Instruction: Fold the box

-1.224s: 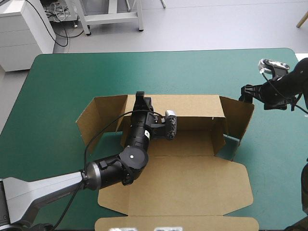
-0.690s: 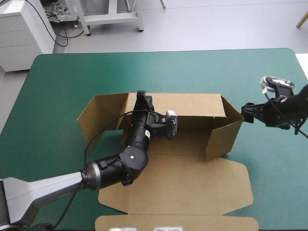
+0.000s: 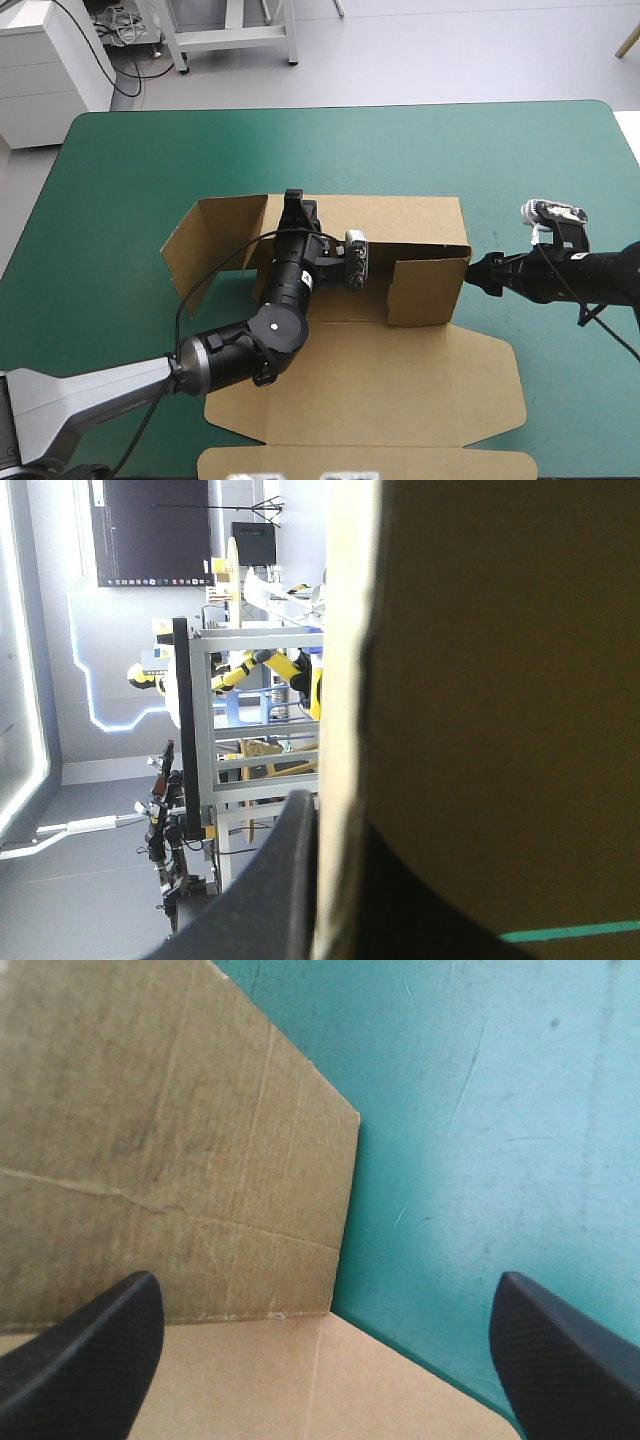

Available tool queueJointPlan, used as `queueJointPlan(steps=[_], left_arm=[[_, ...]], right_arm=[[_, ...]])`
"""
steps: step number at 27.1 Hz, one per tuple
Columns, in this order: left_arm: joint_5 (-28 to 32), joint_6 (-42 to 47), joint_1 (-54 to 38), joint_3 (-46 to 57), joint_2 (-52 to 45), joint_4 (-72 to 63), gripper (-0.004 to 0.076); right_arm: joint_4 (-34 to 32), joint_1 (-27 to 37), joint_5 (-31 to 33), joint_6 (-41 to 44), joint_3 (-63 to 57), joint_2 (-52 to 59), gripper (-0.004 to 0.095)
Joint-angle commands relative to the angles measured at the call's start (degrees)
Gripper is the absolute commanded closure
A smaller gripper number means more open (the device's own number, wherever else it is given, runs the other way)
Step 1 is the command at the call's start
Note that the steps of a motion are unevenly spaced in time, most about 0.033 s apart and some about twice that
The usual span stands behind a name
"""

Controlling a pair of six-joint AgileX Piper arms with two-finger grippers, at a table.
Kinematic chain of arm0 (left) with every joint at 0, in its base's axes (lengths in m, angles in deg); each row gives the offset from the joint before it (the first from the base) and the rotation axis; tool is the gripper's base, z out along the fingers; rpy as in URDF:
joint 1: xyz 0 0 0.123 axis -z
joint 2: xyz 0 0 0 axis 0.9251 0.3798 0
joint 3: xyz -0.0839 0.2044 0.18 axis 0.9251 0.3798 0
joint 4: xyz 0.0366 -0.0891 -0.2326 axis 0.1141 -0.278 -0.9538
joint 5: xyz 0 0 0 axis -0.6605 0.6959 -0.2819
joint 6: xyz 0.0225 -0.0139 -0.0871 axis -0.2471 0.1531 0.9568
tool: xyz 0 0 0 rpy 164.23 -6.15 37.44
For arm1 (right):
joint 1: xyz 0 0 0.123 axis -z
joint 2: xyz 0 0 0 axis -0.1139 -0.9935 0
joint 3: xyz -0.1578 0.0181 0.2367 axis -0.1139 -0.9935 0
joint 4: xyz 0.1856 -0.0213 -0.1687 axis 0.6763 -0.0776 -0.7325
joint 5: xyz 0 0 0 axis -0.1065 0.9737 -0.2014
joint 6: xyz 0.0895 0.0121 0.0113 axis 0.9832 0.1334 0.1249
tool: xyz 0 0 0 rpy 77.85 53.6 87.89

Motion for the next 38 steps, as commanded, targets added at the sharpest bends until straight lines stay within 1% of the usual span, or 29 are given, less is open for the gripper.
queueJointPlan(steps=[1,4,7,10,13,16,19,21,25,26,29,32,35,38], left_arm=[[-1.35,1.04,0.47,-1.46,-2.58,3.35,0.0731],[-1.12,1.04,0.47,-1.46,-2.58,3.48,0.0731],[-1.12,1.04,0.47,-1.46,-2.58,3.72,0.0731],[-1.12,1.04,0.47,-1.46,-2.58,3.72,0.0731],[-1.12,1.04,0.47,-1.46,-2.58,3.72,0.0731],[-1.12,1.04,0.47,-1.46,-2.58,3.72,0.0731],[-1.12,1.04,0.47,-1.46,-2.58,3.72,0.0731],[-1.12,1.04,0.47,-1.46,-2.58,3.72,0.0731],[-1.22,1.04,0.47,-1.46,-2.58,3.72,0.0731],[-1.22,1.04,0.47,-1.46,-2.58,3.72,0.0731],[-1.29,1.04,0.47,-1.46,-2.58,3.72,0.0731],[-1.29,0.85,0.47,-1.46,-2.58,3.72,0.0731],[-1.18,0.44,0.47,-1.46,-2.58,3.61,0.0731],[-1.18,0.67,0.47,-1.46,-2.58,3.61,0.0731]], right_arm=[[5.5,0.37,-2.97,-5.22,-1.27,3.29,0.01],[9.91,0.37,-3.57,-11.98,-3.42,4.77,0.01],[12.78,0.37,-4.66,-17.06,-5.14,5.34,0.01],[14.16,0.37,-4.28,-19.18,-6.13,5.37,0.01],[14.06,0.09,-2.84,-19.93,-6.41,5.37,0.01],[13.31,-1.41,-2.73,-18.78,-6.41,5.48,0.01],[9.04,-1.97,-3.08,-11.11,-6.3,5.48,0.01],[5.81,-1.97,-2.2,-10.07,-6.3,5.48,0.01],[5.91,-1.97,2.48,-7.69,-6.3,5.48,0.01],[6.05,-1.97,2.58,-7.69,-6.3,5.48,0.01],[6.87,-1.97,0.01,-7.85,-6.3,5.48,0.01],[6.87,-3.46,-3.47,-9.37,-6.3,5.48,0.01],[5.8,-7.36,-6.99,-9.67,-6.3,5.48,0.01],[2.21,-12.45,-11.41,-7.19,-6.3,5.61,0.01]])
